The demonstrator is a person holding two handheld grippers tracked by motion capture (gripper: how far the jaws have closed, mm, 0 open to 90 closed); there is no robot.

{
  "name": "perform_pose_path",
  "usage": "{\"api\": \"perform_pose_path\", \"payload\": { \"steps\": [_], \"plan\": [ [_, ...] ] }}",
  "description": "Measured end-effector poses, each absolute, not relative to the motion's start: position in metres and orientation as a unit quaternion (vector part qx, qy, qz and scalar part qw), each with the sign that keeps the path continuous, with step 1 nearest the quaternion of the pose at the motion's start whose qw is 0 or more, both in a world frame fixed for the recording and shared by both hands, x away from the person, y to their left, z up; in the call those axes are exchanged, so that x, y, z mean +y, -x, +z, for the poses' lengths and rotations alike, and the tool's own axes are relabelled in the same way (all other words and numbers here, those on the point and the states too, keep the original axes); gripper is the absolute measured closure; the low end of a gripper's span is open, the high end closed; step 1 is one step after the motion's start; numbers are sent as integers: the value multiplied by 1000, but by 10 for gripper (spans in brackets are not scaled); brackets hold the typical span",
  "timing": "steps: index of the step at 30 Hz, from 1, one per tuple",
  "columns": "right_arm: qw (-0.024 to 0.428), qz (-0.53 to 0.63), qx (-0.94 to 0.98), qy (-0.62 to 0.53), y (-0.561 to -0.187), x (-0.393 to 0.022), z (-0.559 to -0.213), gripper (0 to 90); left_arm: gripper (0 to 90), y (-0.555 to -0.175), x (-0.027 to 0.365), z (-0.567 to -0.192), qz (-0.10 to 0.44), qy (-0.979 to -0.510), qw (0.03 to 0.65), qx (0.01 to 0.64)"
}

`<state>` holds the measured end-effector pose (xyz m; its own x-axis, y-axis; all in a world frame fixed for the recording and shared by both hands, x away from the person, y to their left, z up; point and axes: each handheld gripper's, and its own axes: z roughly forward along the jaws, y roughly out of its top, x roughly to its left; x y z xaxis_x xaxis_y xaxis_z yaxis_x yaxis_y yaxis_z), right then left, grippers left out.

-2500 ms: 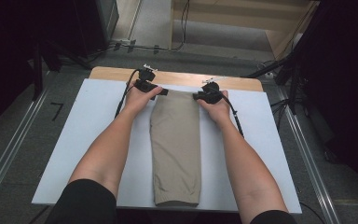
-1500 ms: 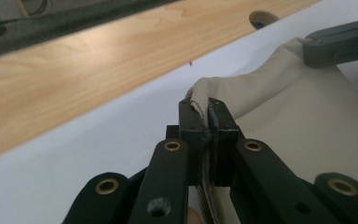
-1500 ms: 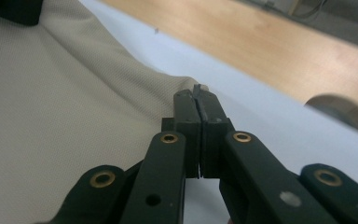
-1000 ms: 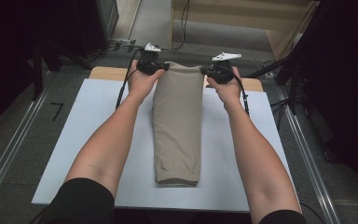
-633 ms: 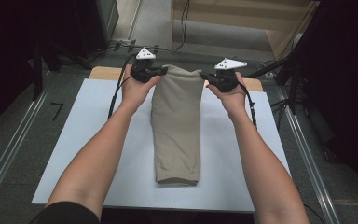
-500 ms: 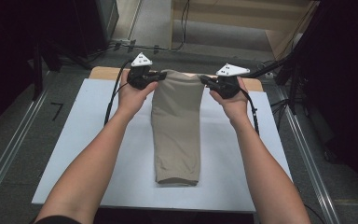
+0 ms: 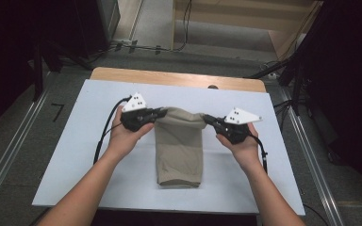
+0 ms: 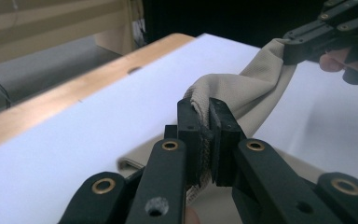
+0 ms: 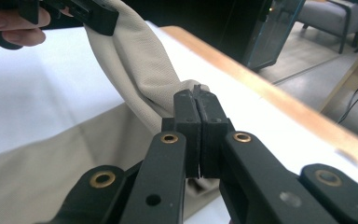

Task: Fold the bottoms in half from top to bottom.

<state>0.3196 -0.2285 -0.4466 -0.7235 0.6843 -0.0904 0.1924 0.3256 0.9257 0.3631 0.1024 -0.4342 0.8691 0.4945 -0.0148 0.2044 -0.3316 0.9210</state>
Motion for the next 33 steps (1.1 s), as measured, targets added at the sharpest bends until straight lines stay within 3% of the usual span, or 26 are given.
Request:
{"api": "perform_pose_path", "payload": {
  "steps": [10,26,30,32,33],
  "plan": [
    [217,510,788,-268,-247,-224,-486,872,854,-286,123,-484,83,-820,522,218],
    [142,506,813,-250,-179,-227,-513,841,758,-227,143,-498,33,-866,474,154],
    [133,515,809,-251,-171,-238,-508,744,525,-226,149,-487,36,-851,499,158],
    [134,537,790,-265,-172,-241,-499,734,481,-234,149,-478,31,-830,529,175],
    [136,544,781,-273,-174,-241,-495,737,502,-238,147,-475,27,-821,541,178]
  ]
}}
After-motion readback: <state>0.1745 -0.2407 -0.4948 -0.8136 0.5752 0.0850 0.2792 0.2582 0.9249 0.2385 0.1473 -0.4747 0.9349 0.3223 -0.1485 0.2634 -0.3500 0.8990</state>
